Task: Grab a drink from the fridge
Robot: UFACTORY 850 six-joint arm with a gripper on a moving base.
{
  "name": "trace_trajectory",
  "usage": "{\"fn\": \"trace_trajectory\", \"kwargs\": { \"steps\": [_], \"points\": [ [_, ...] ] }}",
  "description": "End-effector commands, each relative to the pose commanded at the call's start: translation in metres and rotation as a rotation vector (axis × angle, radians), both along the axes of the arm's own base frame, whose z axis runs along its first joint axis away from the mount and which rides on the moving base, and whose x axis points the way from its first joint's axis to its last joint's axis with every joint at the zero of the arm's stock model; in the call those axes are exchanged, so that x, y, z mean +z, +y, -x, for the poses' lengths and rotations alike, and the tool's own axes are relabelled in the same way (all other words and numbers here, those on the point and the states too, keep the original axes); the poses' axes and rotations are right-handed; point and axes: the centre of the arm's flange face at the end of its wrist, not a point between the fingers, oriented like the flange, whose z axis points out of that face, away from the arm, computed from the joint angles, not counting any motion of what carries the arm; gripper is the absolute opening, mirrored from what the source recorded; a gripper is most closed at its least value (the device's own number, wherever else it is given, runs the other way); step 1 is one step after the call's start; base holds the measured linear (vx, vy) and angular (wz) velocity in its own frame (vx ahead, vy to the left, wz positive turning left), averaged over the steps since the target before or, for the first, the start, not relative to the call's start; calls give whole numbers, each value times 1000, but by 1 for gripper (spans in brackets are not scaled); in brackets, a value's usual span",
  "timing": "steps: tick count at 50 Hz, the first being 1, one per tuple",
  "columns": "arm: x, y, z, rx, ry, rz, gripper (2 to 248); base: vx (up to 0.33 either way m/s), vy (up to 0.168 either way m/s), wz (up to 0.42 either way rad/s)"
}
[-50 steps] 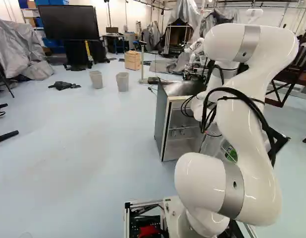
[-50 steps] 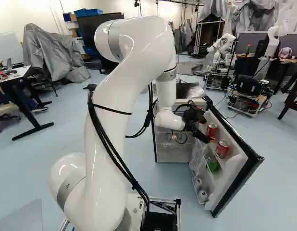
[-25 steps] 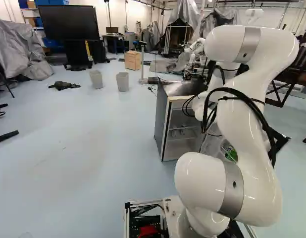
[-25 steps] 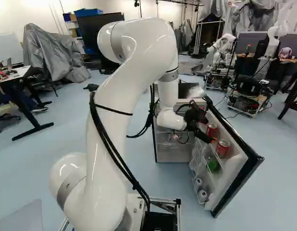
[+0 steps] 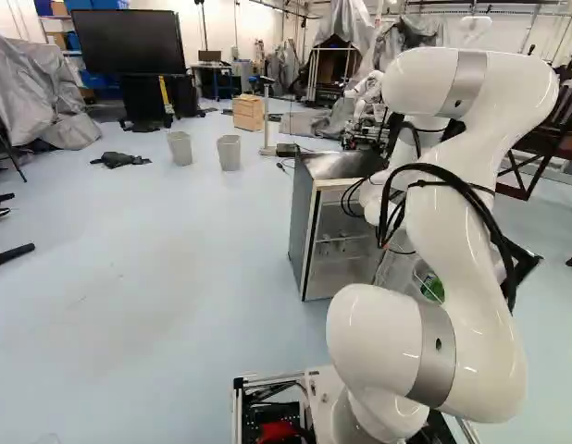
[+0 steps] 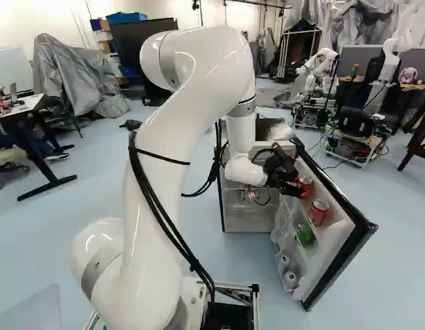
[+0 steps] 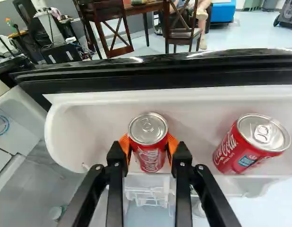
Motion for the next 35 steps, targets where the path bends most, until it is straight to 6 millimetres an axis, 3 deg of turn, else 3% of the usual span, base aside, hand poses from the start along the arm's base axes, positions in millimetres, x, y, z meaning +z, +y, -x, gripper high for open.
{"fn": "trace_trajectory", "kwargs": {
  "steps": [1,2,35],
  "points": [
    [0,0,0,0,0,0,116,0,0,0],
    [0,0,0,0,0,0,94,0,0,0],
    [2,3,1,4,-1,14,94,0,0,0]
  ]
}}
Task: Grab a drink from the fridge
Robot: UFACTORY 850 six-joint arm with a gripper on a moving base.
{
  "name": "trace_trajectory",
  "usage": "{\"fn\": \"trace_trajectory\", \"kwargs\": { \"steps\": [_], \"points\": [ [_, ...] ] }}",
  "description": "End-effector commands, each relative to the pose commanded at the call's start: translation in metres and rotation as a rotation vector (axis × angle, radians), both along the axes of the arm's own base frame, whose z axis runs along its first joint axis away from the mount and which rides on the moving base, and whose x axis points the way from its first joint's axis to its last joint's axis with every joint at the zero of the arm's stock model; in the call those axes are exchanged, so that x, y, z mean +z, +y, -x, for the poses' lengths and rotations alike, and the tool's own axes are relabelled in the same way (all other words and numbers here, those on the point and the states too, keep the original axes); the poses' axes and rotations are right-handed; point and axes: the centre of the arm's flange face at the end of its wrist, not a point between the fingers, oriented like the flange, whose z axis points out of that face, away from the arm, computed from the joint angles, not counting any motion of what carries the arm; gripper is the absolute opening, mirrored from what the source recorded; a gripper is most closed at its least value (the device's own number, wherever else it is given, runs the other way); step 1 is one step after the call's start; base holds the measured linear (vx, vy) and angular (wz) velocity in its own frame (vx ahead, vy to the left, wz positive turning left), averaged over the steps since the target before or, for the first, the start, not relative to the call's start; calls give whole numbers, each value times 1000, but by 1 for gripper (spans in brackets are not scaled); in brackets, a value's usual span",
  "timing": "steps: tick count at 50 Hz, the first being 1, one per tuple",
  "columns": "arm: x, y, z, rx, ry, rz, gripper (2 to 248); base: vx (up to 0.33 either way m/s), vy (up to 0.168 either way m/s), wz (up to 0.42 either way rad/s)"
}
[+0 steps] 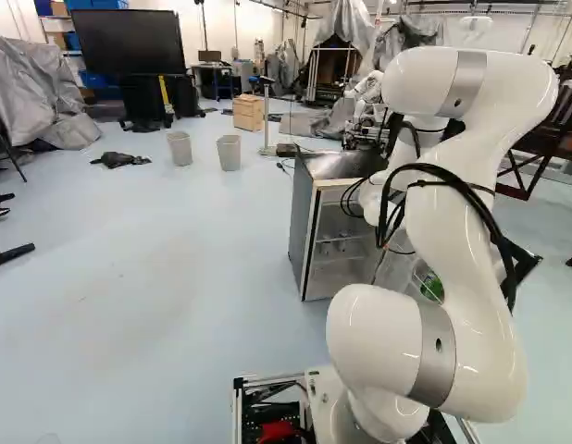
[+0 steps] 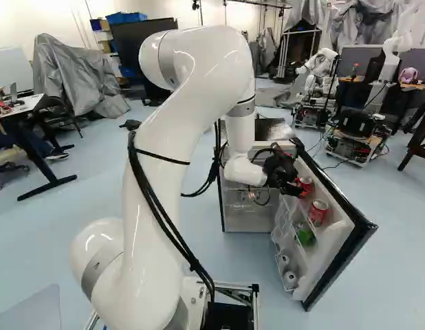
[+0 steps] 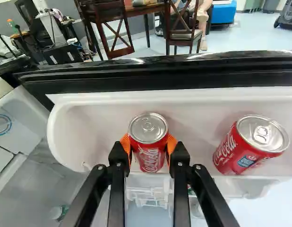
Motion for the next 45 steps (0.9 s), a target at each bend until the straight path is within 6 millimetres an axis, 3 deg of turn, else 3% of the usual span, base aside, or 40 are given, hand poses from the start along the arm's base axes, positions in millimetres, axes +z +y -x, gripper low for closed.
{"fn": "trace_trajectory", "kwargs": {
  "steps": [45],
  "points": [
    [10,18,5,24,-8,81,94,0,0,0]
  ]
}}
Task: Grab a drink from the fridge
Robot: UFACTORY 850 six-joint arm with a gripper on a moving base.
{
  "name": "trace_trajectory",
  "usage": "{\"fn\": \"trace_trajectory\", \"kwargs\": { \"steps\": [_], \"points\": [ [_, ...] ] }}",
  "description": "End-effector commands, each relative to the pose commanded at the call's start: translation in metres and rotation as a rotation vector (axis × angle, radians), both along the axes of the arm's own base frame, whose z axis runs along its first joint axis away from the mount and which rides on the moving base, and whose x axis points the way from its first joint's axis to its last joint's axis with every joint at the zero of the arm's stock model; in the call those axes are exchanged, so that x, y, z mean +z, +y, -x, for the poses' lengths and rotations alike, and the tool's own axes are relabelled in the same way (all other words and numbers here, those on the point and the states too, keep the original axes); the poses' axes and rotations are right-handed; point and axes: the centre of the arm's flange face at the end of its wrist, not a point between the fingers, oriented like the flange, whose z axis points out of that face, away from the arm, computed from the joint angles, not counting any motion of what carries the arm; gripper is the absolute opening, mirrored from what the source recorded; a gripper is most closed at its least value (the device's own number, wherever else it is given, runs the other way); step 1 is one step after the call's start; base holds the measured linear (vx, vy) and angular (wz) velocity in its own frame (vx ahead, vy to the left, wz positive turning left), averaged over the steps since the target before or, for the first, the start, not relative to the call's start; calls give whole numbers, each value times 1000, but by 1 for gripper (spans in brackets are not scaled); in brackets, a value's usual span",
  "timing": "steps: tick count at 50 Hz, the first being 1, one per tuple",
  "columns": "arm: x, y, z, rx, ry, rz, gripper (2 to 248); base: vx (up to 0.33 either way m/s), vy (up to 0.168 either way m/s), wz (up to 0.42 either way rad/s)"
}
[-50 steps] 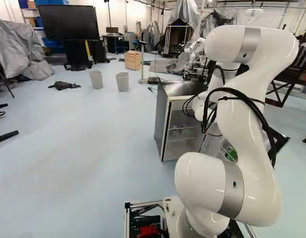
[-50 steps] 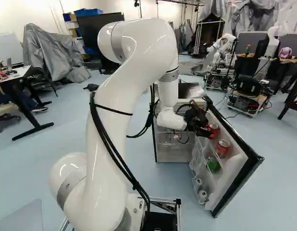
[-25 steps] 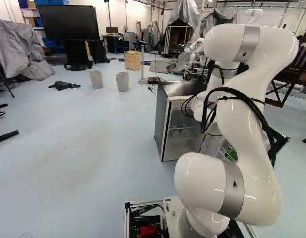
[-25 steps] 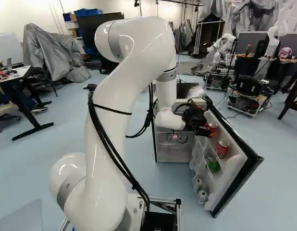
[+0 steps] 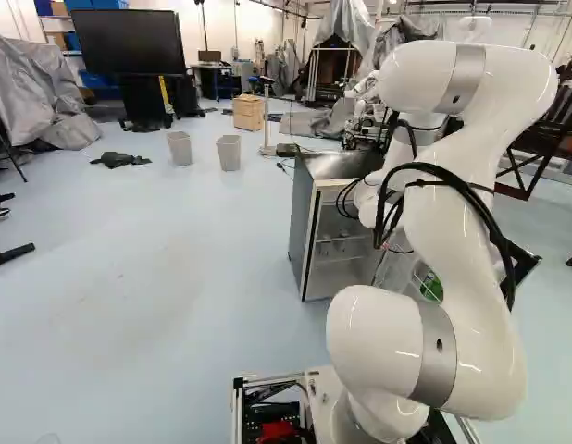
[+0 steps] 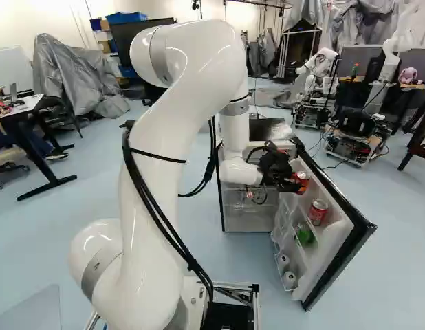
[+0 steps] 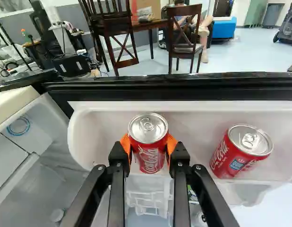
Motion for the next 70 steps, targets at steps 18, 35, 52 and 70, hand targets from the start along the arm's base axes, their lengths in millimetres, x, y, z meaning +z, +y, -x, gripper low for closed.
{"fn": "trace_trajectory", "kwargs": {
  "steps": [18,35,52,70],
  "points": [
    [4,9,3,12,-4,36,94,0,0,0],
    [9,23,7,37,-4,65,94,0,0,0],
    [14,43,11,111,3,86,94,0,0,0],
    [18,70,18,266,20,91,94,0,0,0]
  ]
}}
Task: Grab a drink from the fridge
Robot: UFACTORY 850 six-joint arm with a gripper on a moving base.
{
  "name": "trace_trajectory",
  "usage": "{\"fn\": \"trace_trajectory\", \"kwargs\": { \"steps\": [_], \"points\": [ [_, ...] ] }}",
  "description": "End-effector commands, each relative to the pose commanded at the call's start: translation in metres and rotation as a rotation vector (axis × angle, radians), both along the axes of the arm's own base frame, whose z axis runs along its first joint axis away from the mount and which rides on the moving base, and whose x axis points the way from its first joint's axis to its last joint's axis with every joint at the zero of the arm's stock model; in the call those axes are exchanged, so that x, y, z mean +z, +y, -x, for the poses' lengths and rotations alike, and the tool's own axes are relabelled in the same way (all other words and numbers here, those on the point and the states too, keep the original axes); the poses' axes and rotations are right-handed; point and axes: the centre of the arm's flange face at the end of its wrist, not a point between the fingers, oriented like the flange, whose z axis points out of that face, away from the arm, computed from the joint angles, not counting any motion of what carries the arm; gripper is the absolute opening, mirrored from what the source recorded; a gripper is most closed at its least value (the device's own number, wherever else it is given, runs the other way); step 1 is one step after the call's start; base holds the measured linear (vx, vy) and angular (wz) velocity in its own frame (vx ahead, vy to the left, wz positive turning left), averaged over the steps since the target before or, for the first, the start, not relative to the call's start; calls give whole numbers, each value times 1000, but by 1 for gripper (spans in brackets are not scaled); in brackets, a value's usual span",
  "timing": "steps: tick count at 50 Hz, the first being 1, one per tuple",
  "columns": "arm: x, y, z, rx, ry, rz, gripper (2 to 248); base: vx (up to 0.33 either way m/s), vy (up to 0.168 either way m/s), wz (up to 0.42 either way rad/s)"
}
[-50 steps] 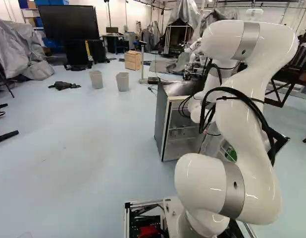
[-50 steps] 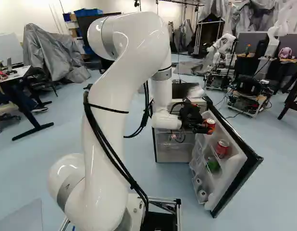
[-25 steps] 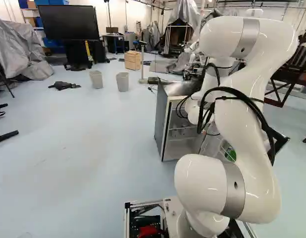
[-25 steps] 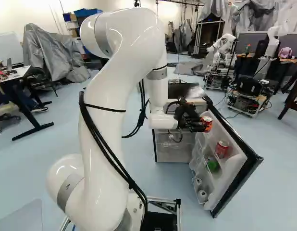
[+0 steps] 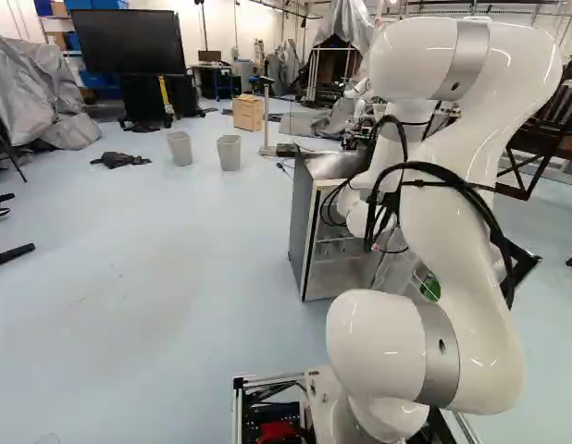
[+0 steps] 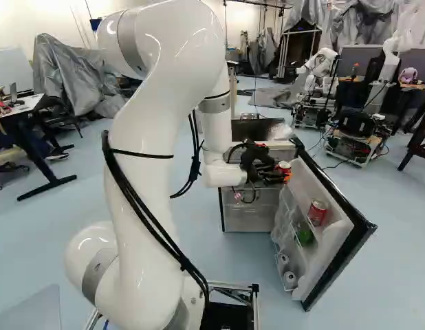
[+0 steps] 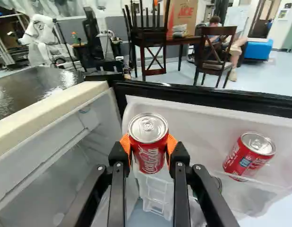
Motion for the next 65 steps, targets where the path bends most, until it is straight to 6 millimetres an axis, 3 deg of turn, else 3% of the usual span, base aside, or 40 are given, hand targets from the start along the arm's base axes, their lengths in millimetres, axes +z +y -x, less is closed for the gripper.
{"fn": "trace_trajectory", "kwargs": {
  "steps": [31,65],
  "points": [
    [25,37,13,325,23,-7,94,0,0,0],
    [49,66,11,661,102,-30,94,0,0,0]
  ]
}}
